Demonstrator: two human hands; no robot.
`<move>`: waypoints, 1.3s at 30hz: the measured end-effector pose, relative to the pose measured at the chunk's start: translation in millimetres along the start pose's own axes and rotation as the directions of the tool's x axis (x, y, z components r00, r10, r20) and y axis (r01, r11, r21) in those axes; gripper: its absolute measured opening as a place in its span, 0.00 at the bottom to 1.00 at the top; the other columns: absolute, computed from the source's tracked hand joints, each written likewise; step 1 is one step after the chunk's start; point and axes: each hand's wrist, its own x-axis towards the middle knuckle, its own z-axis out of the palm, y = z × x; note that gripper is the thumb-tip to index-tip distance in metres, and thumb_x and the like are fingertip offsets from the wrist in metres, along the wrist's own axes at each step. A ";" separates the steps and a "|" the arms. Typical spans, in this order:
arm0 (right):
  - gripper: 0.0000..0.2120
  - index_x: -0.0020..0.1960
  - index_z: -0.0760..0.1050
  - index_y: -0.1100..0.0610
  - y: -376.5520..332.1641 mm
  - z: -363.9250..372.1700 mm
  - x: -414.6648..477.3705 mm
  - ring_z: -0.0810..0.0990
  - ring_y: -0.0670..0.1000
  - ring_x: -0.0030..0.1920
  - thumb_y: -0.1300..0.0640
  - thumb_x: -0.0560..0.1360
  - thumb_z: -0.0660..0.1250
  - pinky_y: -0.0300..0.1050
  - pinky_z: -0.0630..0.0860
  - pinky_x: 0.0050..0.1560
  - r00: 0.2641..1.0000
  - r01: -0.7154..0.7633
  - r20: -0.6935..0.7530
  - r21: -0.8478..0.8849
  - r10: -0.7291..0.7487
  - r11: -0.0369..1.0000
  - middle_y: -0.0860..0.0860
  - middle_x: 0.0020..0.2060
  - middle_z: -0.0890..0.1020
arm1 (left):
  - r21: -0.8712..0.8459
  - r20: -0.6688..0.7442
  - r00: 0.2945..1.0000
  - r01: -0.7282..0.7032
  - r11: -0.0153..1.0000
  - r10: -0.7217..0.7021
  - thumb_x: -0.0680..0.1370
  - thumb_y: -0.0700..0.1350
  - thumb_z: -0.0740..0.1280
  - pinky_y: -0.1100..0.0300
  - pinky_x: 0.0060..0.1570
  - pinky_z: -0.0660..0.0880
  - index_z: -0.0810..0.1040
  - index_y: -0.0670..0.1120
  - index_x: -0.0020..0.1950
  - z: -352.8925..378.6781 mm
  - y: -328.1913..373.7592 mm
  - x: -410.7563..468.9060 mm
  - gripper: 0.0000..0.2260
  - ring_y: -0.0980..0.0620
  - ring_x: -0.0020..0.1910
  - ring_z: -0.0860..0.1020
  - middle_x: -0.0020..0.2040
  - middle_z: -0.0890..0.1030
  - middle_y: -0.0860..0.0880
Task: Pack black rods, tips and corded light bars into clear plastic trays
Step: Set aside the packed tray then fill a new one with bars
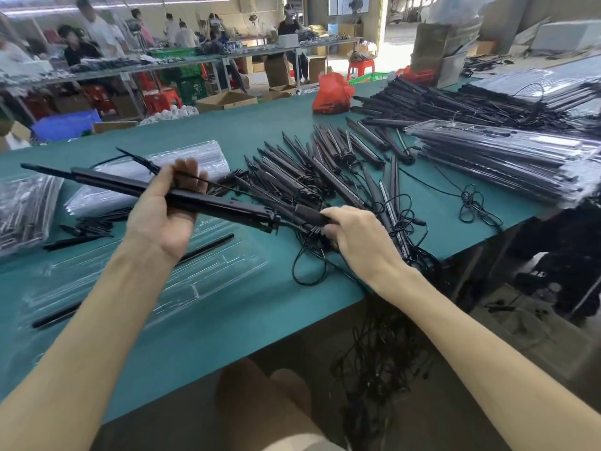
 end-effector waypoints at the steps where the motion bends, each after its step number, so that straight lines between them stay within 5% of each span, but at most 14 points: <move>1: 0.15 0.66 0.77 0.59 -0.8 -1.9 3.5 0.81 0.54 0.48 0.63 0.80 0.65 0.54 0.79 0.52 0.998 -0.005 -0.065 0.036 0.007 0.999 0.54 0.51 0.82 | 0.043 -0.015 1.000 0.007 0.999 -0.006 0.82 0.40 0.66 0.54 0.50 0.82 0.76 0.41 0.45 -0.8 -0.3 0.4 0.06 0.52 0.38 0.83 0.37 0.82 0.47; 4: 0.14 0.64 0.79 0.59 -15.8 -7.6 17.6 0.80 0.44 0.43 0.68 0.80 0.65 0.46 0.80 0.51 0.980 0.014 -0.194 0.222 0.031 0.975 0.50 0.48 0.83 | 0.257 -0.056 0.996 0.081 0.963 -0.069 0.80 0.38 0.68 0.60 0.38 0.79 0.76 0.41 0.45 -6.8 -13.9 -2.6 0.05 0.55 0.30 0.76 0.34 0.79 0.49; 8: 0.14 0.59 0.82 0.61 -59.9 -11.9 37.2 0.76 0.43 0.36 0.71 0.76 0.67 0.39 0.74 0.40 0.963 0.168 -0.261 0.403 -0.063 0.900 0.51 0.41 0.84 | 0.532 0.015 0.986 0.134 0.836 -0.167 0.80 0.41 0.69 0.64 0.30 0.73 0.78 0.42 0.53 -5.5 -45.2 -17.2 0.05 0.56 0.32 0.77 0.39 0.80 0.49; 12: 0.09 0.49 0.84 0.60 -81.6 -13.1 53.0 0.79 0.50 0.34 0.69 0.74 0.69 0.52 0.78 0.42 0.967 0.141 -0.253 0.492 -0.014 0.859 0.50 0.33 0.82 | 0.521 0.185 0.925 0.193 0.831 -0.330 0.76 0.44 0.71 0.62 0.37 0.79 0.78 0.46 0.54 8.5 -66.1 -35.1 0.08 0.53 0.43 0.84 0.47 0.85 0.49; 15: 0.08 0.51 0.85 0.56 -77.0 -9.0 55.0 0.84 0.53 0.43 0.64 0.74 0.70 0.54 0.80 0.49 0.986 0.081 -0.167 0.504 0.005 0.860 0.52 0.39 0.85 | 0.487 0.276 0.887 0.203 0.850 -0.370 0.72 0.44 0.70 0.60 0.43 0.81 0.78 0.46 0.52 16.4 -77.0 -46.8 0.10 0.55 0.41 0.83 0.41 0.83 0.51; 20: 0.12 0.57 0.84 0.55 -63.9 0.8 52.4 0.69 0.53 0.57 0.61 0.75 0.73 0.51 0.77 0.57 0.965 0.022 -0.244 0.431 0.093 0.902 0.52 0.49 0.73 | 0.466 0.353 0.818 0.267 0.844 -0.454 0.74 0.42 0.67 0.60 0.40 0.81 0.81 0.43 0.53 25.3 -92.1 -60.2 0.10 0.53 0.38 0.83 0.40 0.84 0.49; 24: 0.13 0.58 0.85 0.52 -55.0 0.5 50.3 0.75 0.53 0.58 0.59 0.74 0.74 0.43 0.72 0.63 0.994 -0.006 -0.096 0.419 0.051 0.908 0.51 0.49 0.76 | 0.407 0.235 0.894 0.265 0.874 -0.380 0.79 0.40 0.64 0.60 0.41 0.76 0.76 0.41 0.58 25.2 -109.4 -58.2 0.09 0.50 0.41 0.75 0.45 0.76 0.45; 26: 0.15 0.61 0.82 0.54 -52.0 1.5 43.3 0.78 0.48 0.53 0.61 0.74 0.73 0.34 0.73 0.58 0.991 0.008 -0.121 0.479 0.057 0.878 0.49 0.50 0.75 | 0.381 0.228 0.913 0.236 0.894 -0.338 0.81 0.38 0.62 0.58 0.45 0.72 0.77 0.41 0.56 25.2 -113.9 -55.4 0.06 0.50 0.42 0.73 0.47 0.75 0.45; 29: 0.12 0.61 0.78 0.57 -36.1 3.1 31.7 0.79 0.48 0.49 0.57 0.79 0.69 0.37 0.78 0.51 0.975 0.021 -0.200 0.508 0.093 0.861 0.53 0.54 0.74 | 0.356 0.203 0.927 0.231 0.905 -0.316 0.81 0.40 0.64 0.62 0.42 0.71 0.77 0.39 0.60 30.8 -115.4 -48.0 0.09 0.54 0.39 0.75 0.46 0.78 0.46; 31: 0.10 0.59 0.77 0.58 -15.9 0.9 23.2 0.79 0.49 0.48 0.54 0.82 0.64 0.42 0.78 0.49 0.983 0.007 -0.174 0.379 0.064 0.926 0.52 0.52 0.76 | 0.286 0.111 0.948 0.256 0.923 -0.297 0.81 0.40 0.66 0.65 0.34 0.74 0.78 0.39 0.53 35.4 -116.4 -40.5 0.05 0.54 0.35 0.74 0.41 0.76 0.47; 33: 0.14 0.51 0.78 0.59 7.1 -5.8 12.3 0.79 0.52 0.43 0.52 0.85 0.58 0.48 0.77 0.49 0.995 -0.007 -0.095 0.022 0.009 1.000 0.52 0.45 0.81 | 0.229 0.053 0.954 0.275 0.934 -0.294 0.81 0.39 0.66 0.66 0.31 0.74 0.78 0.40 0.46 39.2 -118.9 -33.7 0.05 0.53 0.35 0.73 0.37 0.74 0.48; 35: 0.21 0.39 0.75 0.58 25.7 -16.9 1.3 0.79 0.54 0.36 0.49 0.86 0.55 0.50 0.77 0.46 0.999 -0.004 -0.037 -0.245 -0.006 0.969 0.52 0.34 0.80 | 0.195 0.035 0.955 0.282 0.940 -0.294 0.81 0.40 0.65 0.66 0.30 0.74 0.78 0.40 0.45 42.2 -120.4 -28.3 0.06 0.54 0.34 0.73 0.36 0.74 0.48; 39: 0.26 0.30 0.66 0.56 53.9 -36.2 -11.1 0.73 0.51 0.27 0.48 0.85 0.56 0.49 0.73 0.37 0.990 -0.084 -0.121 -0.135 0.068 0.987 0.50 0.25 0.73 | 0.128 0.038 0.965 0.254 0.959 -0.261 0.81 0.39 0.65 0.66 0.31 0.74 0.78 0.40 0.44 50.2 -112.4 -15.5 0.07 0.54 0.35 0.73 0.34 0.75 0.48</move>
